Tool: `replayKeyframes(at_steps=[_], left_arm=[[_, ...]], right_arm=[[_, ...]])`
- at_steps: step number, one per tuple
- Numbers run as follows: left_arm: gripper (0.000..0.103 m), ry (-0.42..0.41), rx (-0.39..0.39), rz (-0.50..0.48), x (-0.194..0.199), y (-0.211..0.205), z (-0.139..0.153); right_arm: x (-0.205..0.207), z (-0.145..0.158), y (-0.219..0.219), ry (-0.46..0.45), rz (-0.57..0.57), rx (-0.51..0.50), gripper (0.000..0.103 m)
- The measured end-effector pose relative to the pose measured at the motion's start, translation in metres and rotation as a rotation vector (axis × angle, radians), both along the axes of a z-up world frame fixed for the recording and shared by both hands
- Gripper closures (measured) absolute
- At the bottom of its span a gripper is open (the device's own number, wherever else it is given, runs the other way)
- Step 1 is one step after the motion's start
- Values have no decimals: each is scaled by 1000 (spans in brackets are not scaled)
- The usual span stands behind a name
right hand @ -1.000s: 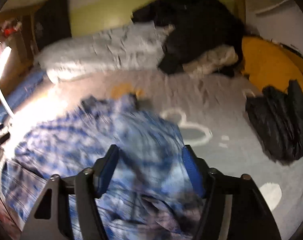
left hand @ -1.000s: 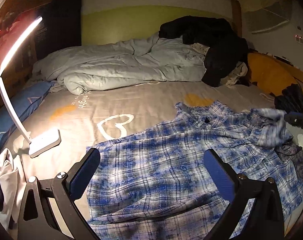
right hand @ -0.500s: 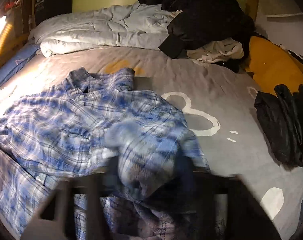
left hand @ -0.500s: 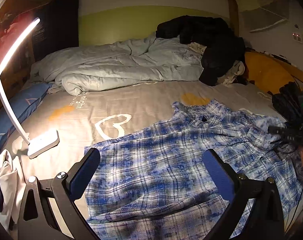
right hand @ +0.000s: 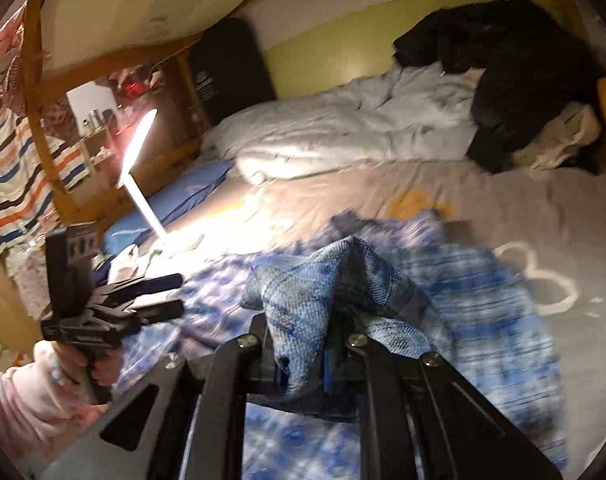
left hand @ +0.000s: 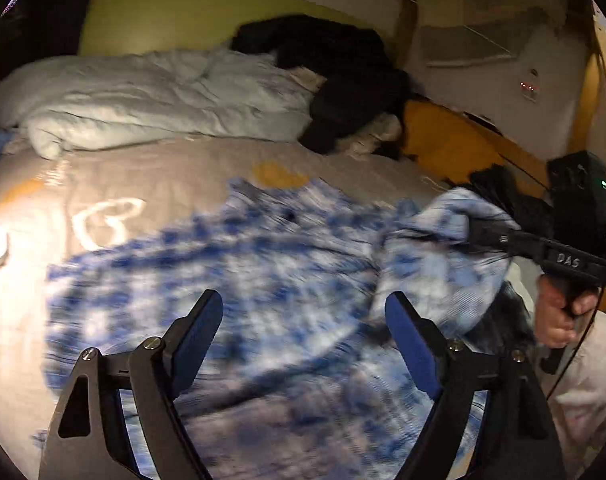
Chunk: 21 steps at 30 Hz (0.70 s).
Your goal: Fold large clothes
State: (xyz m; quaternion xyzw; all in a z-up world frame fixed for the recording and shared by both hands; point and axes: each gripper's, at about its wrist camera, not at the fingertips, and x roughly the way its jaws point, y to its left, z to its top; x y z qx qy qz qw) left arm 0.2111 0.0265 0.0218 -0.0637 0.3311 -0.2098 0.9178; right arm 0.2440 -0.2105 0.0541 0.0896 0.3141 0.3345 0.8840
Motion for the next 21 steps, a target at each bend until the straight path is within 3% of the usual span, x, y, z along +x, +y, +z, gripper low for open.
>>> replayKeyframes(at_steps=[5,10,12,16,19,21], left_arm=[[22,102,-97,-91,12,-24,-24],[24,219,-302,-166,36,-30,-48],[33,257,-370,-182,43,-28,-55],[40,311,-485,-238,50,-27,-64],[59,319,-488,-272,51,-32,-66],[96,314,-512,-304,49,-33,-66]], right_arm=[[-3,-15,17,42,47,4,91],[-4,-11,19,56,104,56,91],[-5,-11,18,55,104,57,91],[-5,-11,14,69,114,82,91],[-5,-9,15,79,134,104,91],[-7,-9,17,75,131,86,90]])
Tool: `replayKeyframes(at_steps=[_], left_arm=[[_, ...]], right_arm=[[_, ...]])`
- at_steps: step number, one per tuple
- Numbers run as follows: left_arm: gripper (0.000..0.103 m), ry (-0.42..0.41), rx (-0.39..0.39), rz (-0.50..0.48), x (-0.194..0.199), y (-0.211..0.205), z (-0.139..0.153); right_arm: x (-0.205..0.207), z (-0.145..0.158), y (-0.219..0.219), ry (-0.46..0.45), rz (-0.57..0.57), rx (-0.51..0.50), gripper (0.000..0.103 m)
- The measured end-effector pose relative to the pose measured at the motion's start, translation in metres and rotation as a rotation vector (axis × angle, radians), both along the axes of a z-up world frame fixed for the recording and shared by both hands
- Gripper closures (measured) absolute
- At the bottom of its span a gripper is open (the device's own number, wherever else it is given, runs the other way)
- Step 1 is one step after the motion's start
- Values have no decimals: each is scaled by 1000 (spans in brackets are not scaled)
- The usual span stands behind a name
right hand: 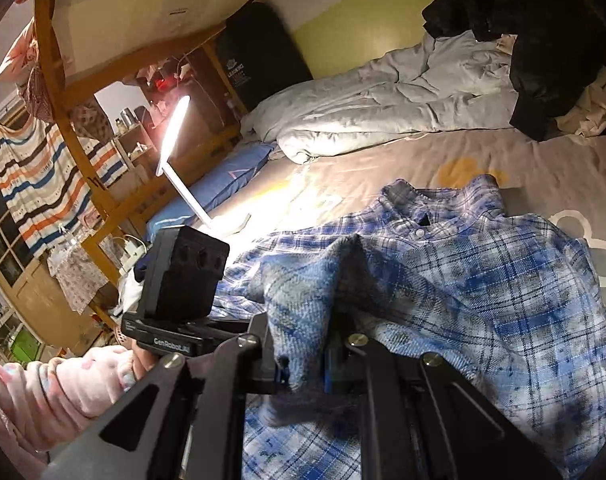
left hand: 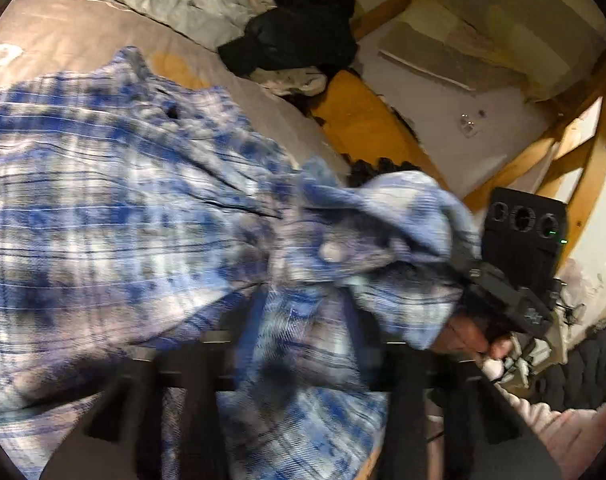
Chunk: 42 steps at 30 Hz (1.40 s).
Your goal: Fold large clothes
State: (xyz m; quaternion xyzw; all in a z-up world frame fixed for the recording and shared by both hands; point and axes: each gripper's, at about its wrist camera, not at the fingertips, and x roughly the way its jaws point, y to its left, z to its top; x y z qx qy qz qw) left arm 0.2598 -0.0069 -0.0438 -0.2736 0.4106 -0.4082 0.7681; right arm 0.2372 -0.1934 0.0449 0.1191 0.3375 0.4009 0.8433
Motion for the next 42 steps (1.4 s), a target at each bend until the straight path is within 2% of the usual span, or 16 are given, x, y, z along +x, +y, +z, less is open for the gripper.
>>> replayKeyframes(at_steps=[1,6,7,9,11,14,19,24,28,31,33,37,38,40,41,42], left_arm=[[100,-9,6,8,-3,2,2],[101,-88,75,106,-7,13,19],[101,-106,108,134,-7,15,23],[101,-160,196,196,-8,22,34],[101,-218,286,266,-8,29,48],[101,-269,372,373,-6,50,65],[101,-350,577,575,-3,83,84],[101,-303,792,768,2,110,82],[101,-208,975,798,5,113,65],[101,-194,1064,796,-3,110,59],[101,-200,1087,795,-12,104,60],[100,-177,1069,793,-12,105,61],[96,-160,1067,790,-12,106,62],[95,-134,1032,785,-13,112,63],[83,-127,993,771,-13,115,63],[66,-123,968,760,-12,116,63]], right_arm=[[0,0,0,-2,-3,-9,90],[0,-1,2,-20,-49,-62,82],[1,-1,2,-29,-61,-76,75],[-1,0,1,-63,-125,-110,30],[-1,2,-5,-87,-196,-127,12],[7,1,-15,-76,-282,-159,7],[26,-8,-36,-24,-450,-243,6],[39,-14,-58,32,-550,-250,6],[42,-15,-70,42,-589,-258,6],[44,-14,-74,40,-608,-274,6],[46,-13,-76,37,-622,-290,6],[50,-13,-81,34,-639,-318,6],[52,-14,-83,35,-642,-324,6],[59,-17,-84,54,-607,-336,12],[63,-19,-82,68,-569,-346,17],[66,-22,-80,81,-535,-360,26]])
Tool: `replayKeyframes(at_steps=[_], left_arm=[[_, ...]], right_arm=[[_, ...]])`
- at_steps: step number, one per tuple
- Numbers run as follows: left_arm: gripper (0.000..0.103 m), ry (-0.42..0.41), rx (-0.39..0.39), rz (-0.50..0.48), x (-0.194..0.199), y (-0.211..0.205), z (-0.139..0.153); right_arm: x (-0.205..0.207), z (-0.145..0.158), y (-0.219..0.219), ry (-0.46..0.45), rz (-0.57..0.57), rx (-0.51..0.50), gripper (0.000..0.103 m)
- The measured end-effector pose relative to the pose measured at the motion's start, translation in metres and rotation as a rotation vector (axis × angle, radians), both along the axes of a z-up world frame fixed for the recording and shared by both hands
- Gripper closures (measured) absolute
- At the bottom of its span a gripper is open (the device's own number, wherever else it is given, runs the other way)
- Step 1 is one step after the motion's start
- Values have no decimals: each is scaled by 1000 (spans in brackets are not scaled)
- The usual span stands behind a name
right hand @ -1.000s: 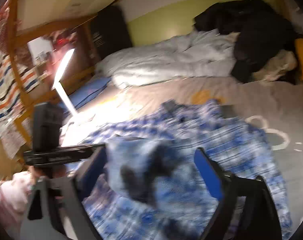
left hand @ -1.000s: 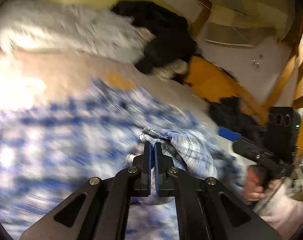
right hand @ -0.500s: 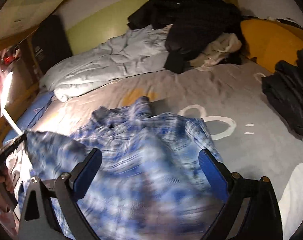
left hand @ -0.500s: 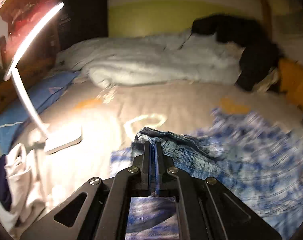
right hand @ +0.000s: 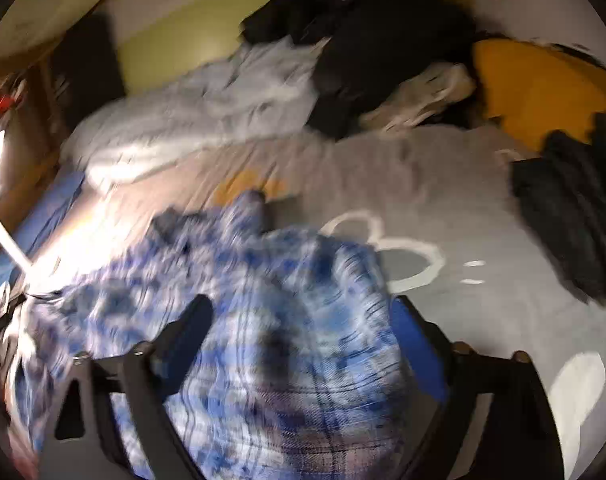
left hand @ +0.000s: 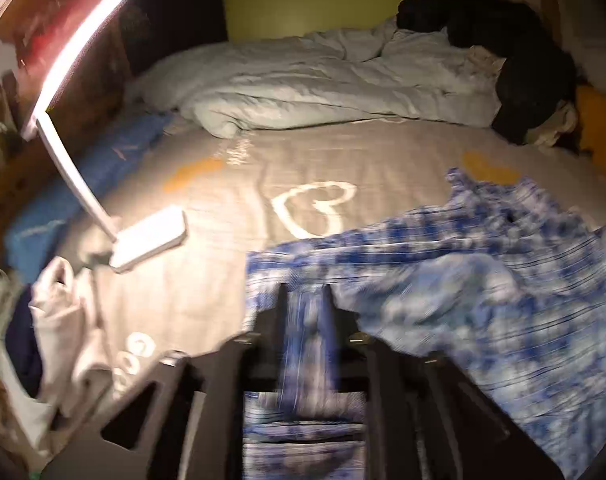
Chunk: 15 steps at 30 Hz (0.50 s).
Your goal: Fold large clothes
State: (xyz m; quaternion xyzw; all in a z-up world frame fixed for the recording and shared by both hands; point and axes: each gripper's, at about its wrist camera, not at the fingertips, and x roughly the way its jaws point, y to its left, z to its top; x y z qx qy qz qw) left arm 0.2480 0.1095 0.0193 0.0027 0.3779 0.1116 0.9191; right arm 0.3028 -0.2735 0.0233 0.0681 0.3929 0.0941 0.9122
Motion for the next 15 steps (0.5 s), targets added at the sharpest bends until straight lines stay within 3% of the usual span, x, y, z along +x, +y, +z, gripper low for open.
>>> replayKeyframes(at_steps=[2,5,8,11,14,15], left_arm=[[44,-8,-48,-30,1,3,1],[36,-13,-106,-33,6,11,-3],[35,34,-123,-17,18,18,-18],[35,84,-122,13,27,25,-34],[35,108,-126,24,30,27,-42],[35,110,-125,22,29,26,-43]], right_arm=[[5,-5,4,24,27,-21,35],[15,-19,6,81,22,-58,47],[22,-33,3,133,21,-47,52],[30,-54,8,235,113,-24,51],[28,-58,17,215,106,-105,52],[28,-58,18,213,106,-121,67]])
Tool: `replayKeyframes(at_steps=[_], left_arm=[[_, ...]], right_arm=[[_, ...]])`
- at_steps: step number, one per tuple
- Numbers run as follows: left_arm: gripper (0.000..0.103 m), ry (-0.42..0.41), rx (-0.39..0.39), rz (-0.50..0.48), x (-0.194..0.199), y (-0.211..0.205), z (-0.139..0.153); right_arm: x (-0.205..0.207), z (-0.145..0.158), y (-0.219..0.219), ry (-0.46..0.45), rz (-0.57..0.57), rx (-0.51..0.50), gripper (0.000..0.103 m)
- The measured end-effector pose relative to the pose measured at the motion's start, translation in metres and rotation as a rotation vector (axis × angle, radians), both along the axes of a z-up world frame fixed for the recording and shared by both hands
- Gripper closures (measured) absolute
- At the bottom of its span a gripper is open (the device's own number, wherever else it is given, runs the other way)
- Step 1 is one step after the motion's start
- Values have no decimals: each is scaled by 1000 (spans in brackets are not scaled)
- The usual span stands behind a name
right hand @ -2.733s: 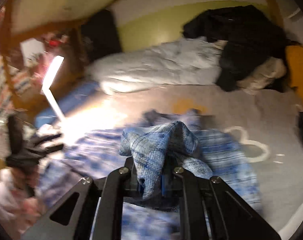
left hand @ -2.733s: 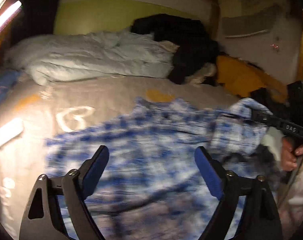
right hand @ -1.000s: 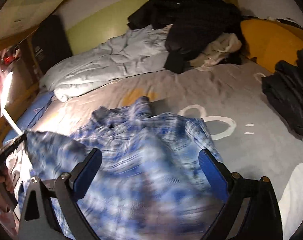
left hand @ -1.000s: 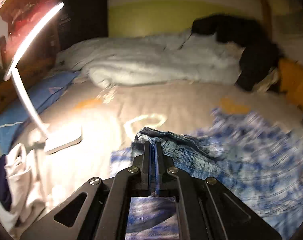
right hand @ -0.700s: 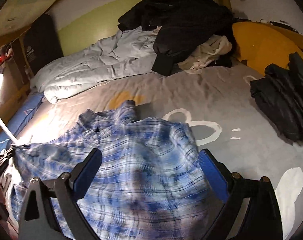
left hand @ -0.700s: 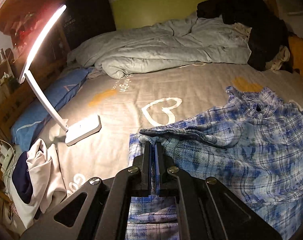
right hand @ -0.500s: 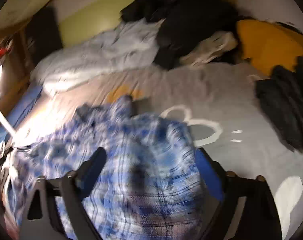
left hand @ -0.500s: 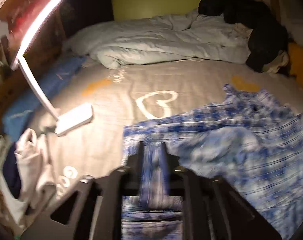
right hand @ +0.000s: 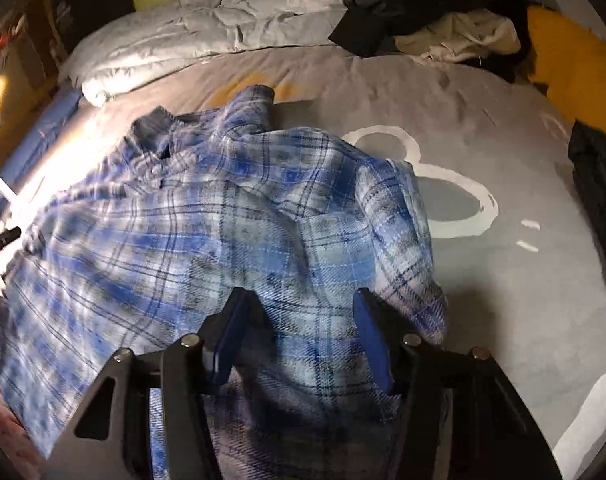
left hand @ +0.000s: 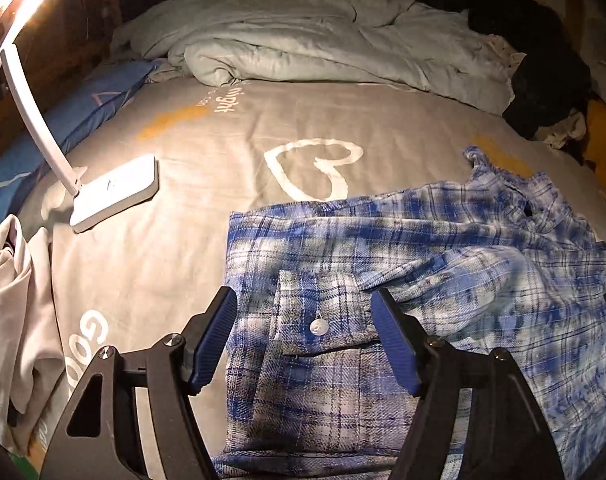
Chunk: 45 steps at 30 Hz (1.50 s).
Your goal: Fold large clothes
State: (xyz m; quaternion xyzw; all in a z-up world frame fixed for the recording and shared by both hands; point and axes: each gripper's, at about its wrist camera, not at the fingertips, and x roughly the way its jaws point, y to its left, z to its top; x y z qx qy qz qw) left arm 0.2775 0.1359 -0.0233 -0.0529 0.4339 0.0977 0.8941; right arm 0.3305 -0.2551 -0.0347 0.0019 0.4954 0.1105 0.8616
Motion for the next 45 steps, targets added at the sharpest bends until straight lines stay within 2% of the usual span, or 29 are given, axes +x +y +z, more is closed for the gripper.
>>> replayKeyframes(at_steps=[2,5,9,14,16,19,21,26,30,31,32,33,37,38,39,42,45], left_arm=[[35,-7,5,-4,-1,-1,1],[35,-25,15,-14,-3,-4,6],[35,-59,29,-41,-5,-8,13],[35,-86,68,-69,-10,-17,20],[35,-92,72,-79,-11,-20,21],[35,-90,90,-86,-11,-24,21],[35,-92,101,-85,-11,-25,22],[35,-114,91,-81,-16,-22,28],[35,-130,82,-85,-20,-20,33],[35,-135,81,-87,-22,-20,35],[35,-142,79,-89,-24,-20,38],[35,-149,77,-92,-25,-21,41],[35,-187,74,-108,-36,-26,55],[35,-197,73,-112,-38,-28,58],[33,-209,70,-118,-42,-30,63],[25,-253,60,-138,-57,-38,78],[19,-300,66,-157,-76,-47,93]], right_arm=[[-3,4,0,-17,-16,-25,101],[-11,25,-8,-125,-62,-35,101],[-17,48,-23,-214,-104,22,102],[-19,61,-31,-287,-170,-57,102],[-14,62,-33,-288,-193,-64,102],[-6,52,-42,-268,-254,-146,102],[-2,48,-52,-245,-284,-157,102],[5,40,-63,-232,-323,-228,102],[9,30,-69,-179,-327,-199,101],[10,30,-70,-174,-329,-198,100],[8,33,-71,-178,-336,-196,93],[5,37,-70,-189,-342,-190,79],[-15,65,-63,-272,-318,-118,56],[-23,72,-59,-295,-307,-107,44],[-30,80,-56,-317,-293,-95,32],[-58,98,-46,-364,-243,-57,13],[-81,113,-43,-375,-221,-10,7]])
